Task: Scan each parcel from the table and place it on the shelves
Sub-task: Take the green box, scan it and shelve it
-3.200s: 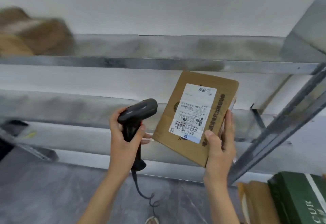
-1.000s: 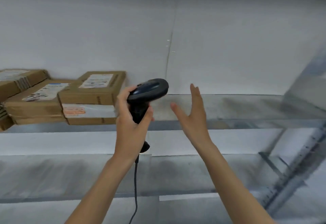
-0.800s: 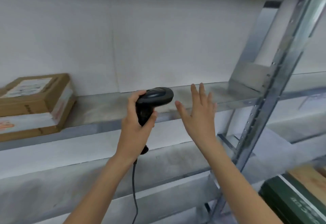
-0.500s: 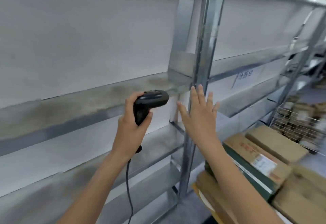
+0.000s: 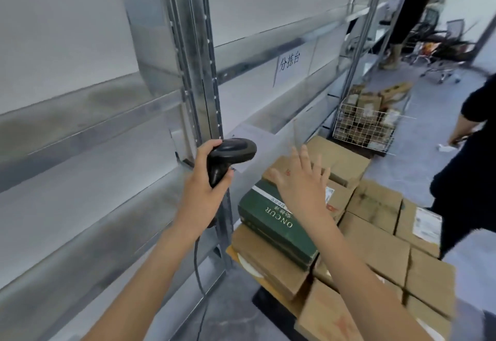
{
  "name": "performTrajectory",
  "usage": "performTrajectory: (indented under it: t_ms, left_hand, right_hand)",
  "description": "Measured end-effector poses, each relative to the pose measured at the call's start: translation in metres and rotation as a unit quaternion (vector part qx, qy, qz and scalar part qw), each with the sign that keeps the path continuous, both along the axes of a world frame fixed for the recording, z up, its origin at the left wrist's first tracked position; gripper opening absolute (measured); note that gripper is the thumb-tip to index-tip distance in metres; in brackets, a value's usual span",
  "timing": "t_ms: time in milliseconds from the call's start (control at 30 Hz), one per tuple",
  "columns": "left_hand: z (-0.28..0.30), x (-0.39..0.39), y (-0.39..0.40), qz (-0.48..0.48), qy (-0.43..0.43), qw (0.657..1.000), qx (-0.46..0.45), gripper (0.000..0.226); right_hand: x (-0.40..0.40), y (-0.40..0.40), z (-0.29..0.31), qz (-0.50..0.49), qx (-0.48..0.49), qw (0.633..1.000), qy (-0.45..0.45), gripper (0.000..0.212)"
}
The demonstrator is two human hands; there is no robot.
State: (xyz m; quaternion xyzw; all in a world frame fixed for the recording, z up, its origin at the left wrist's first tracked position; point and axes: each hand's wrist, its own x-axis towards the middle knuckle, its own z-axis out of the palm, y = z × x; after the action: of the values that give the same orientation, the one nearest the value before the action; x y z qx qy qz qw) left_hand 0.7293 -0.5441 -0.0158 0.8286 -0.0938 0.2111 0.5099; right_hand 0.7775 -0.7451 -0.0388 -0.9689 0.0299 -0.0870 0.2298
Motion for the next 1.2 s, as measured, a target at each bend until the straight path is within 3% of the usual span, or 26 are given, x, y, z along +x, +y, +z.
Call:
performTrajectory:
  t_ms: [233, 433, 633, 867, 1200]
  left_hand:
    - [-0.059, 0.057, -0.038, -0.076, 0.069, 0.995, 0.005, 0.064]
    - [-0.110, 0.077, -0.049, -0.107, 0.124, 0.986, -0.019, 0.067]
    - [-0.142, 0.076, -0.041, -0.108, 0.166, 0.979, -0.049, 0.071]
    - [-0.154, 0.071, -0.031, -0.079, 0.192, 0.970, -0.126, 0.062]
    - [-0.161, 0.051, -0.017, 0.064, 0.171, 0.941, -0.284, 0.058]
  right_hand:
    - [0.008, -0.024, -0.078, -0.014, -0.048, 0.995, 0.084, 0.078]
    - [0.011, -0.018, -0.133, 0.055, -0.087, 0.987, 0.123, 0.081]
    - [0.012, -0.017, -0.162, 0.070, -0.131, 0.976, 0.159, 0.098]
    - [0.022, -0.016, -0.161, 0.074, -0.229, 0.959, 0.151, 0.110]
    - [0.008, 0.007, -0.164, 0.078, -0.194, 0.965, 0.158, 0.105]
